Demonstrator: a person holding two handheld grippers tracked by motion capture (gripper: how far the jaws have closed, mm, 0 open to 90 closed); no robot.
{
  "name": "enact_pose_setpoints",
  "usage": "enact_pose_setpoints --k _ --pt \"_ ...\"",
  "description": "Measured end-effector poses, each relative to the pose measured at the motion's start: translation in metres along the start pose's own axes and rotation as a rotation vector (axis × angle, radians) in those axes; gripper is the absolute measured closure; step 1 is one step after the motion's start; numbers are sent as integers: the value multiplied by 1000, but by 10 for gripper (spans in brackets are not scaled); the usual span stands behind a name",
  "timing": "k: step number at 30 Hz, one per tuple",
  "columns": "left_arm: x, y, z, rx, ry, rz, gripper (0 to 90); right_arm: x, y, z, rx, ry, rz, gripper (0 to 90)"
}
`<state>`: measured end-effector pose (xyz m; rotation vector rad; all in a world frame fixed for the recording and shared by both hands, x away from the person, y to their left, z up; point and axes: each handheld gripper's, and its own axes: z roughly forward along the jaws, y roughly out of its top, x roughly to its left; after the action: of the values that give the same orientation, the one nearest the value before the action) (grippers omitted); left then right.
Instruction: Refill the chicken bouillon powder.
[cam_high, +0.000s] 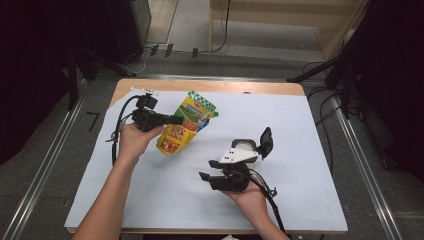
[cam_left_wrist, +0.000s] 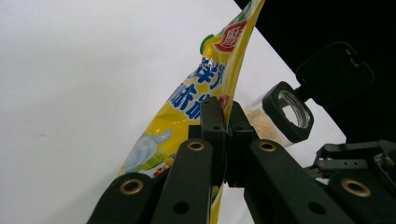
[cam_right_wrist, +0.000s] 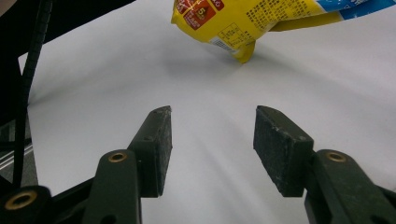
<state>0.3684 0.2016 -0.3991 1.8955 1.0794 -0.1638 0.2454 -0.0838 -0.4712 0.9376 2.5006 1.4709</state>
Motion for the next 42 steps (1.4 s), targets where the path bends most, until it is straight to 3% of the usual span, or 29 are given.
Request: enact_pose_setpoints --k 24,42 --pt "-7 -32 -26 -16 15 37 894 -3 6 4 5 2 -20 483" --pt "-3 -62 -46 -46 19 36 874 -5 7 6 15 1 -23 485"
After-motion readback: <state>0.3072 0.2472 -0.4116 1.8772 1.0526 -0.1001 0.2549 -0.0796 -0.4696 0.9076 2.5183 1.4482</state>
